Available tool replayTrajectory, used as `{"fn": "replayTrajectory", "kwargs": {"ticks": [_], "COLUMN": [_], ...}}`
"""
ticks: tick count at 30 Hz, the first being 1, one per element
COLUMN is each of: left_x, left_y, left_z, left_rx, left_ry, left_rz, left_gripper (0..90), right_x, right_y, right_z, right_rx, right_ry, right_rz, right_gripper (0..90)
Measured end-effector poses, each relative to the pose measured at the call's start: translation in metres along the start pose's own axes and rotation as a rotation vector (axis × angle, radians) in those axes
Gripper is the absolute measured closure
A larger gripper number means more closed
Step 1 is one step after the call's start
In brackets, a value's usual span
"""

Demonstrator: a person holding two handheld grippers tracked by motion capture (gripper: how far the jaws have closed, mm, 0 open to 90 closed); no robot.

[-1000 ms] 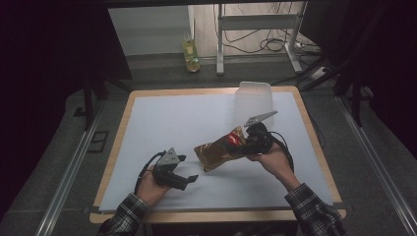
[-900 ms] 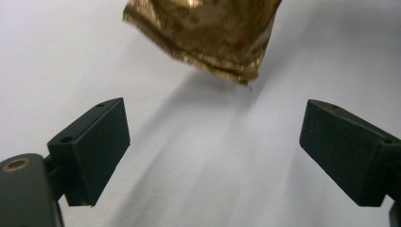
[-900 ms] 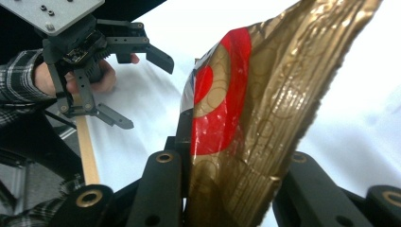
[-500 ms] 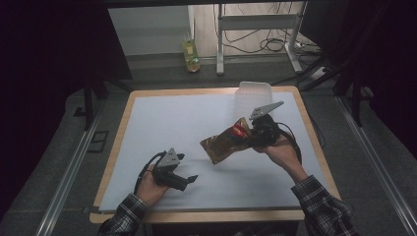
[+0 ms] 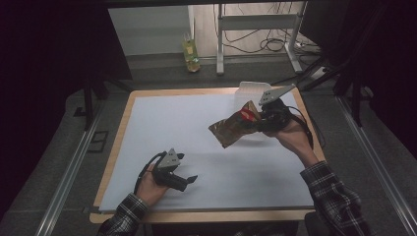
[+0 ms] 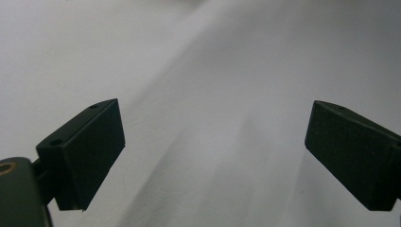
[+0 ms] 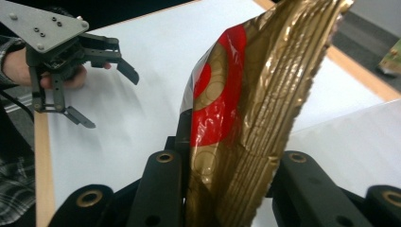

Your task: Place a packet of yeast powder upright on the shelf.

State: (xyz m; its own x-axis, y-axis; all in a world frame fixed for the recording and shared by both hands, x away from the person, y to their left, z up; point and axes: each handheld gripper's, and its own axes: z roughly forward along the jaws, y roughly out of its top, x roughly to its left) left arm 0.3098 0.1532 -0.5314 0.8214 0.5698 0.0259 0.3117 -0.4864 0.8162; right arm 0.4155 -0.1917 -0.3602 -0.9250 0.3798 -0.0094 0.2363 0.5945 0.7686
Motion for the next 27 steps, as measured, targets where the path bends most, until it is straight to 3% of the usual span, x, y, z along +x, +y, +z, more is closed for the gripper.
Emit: {"fn": "replayTrajectory", "kwargs": {"ticks": [11,16,27], "left_x": [0.0,0.0,0.0], "left_y": [0.0,0.0,-0.001], "left_z": [0.0,0.0,0.001], "left_rx": [0.0,-0.001,0.004], "left_ry": [-0.003,-0.005,-0.01], "left_rz": [0.002,0.002,-0.005], "left_gripper": [5.6,5.6,5.8], "right_x": [-0.018,-0.028,-0.051], "right_y": [0.012,0.02,0.028], "right_z": [-0.015,-0.024,-0.039], "right_rx": [-0.003,0.014,0.056], "right_ry": [-0.057,-0.113,-0.203], "right_rz": [-0.065,-0.12,-0.171], "right_gripper": [71.4,71.4,71.5]}}
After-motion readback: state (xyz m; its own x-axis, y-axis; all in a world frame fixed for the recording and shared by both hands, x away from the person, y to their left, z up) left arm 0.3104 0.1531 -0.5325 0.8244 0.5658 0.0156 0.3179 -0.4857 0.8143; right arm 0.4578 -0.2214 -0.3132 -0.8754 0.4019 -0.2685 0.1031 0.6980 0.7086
